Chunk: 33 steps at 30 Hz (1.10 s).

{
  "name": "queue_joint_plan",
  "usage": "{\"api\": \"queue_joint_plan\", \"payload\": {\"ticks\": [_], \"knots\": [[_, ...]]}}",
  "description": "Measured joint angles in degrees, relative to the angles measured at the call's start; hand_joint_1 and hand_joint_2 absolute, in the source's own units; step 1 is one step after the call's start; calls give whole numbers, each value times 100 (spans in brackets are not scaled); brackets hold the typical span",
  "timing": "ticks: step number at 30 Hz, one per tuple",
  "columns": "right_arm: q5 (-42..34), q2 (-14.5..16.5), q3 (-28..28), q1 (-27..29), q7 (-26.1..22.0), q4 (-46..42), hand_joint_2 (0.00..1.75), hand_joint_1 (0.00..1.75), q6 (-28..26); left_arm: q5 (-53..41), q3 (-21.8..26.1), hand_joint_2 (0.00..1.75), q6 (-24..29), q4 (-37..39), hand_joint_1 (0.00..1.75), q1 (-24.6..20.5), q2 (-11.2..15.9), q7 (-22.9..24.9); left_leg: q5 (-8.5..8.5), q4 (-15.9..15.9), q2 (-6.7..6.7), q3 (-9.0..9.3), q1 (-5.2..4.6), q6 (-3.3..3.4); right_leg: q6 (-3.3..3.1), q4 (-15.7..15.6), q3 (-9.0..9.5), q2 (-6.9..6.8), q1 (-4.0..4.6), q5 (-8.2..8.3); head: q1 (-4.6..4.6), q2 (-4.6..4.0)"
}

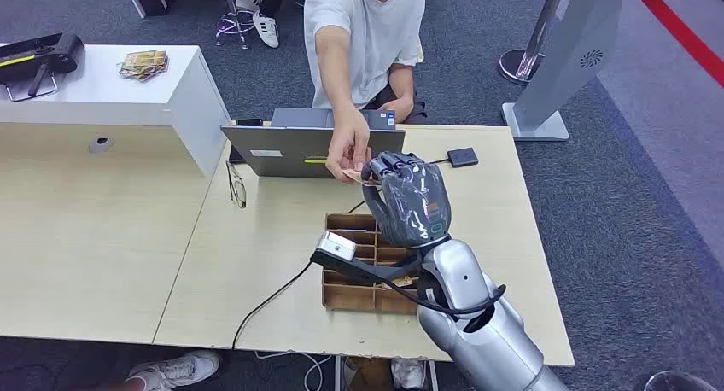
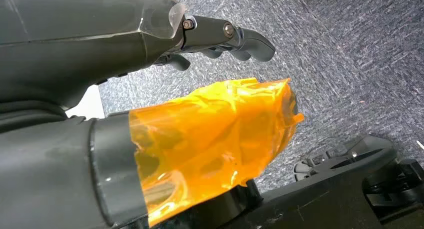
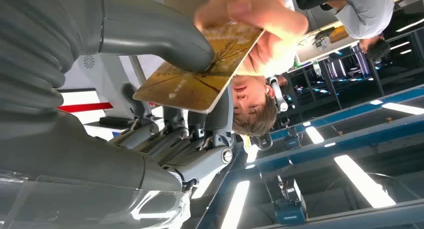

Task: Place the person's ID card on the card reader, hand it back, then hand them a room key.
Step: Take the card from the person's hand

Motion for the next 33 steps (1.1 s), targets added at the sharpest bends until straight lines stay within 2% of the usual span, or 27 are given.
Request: {"api": "queue_joint_plan", "payload": {"ticks": [19, 26, 33], "knots": [[-137, 0, 74, 18, -44, -77, 175, 175, -24, 66, 5, 0, 17, 0, 0, 1, 0, -6, 0, 0, 0, 1, 0, 0, 0, 0, -1, 0, 0, 0, 1, 0], [-818, -3, 75, 212, -368, -198, 175, 175, -5, 124, 9, 0, 62, 0, 0, 4, 2, -27, 0, 0, 1, 1, 0, 0, 0, -1, -1, 1, 0, 0, 0, 0], [-1837, -20, 26, 478, -850, -313, 175, 175, 213, 191, 19, 0, 169, 0, 0, 54, 7, -169, 0, 0, 1, 1, 0, 0, 0, -1, -1, 1, 0, 0, 0, 0]]}}
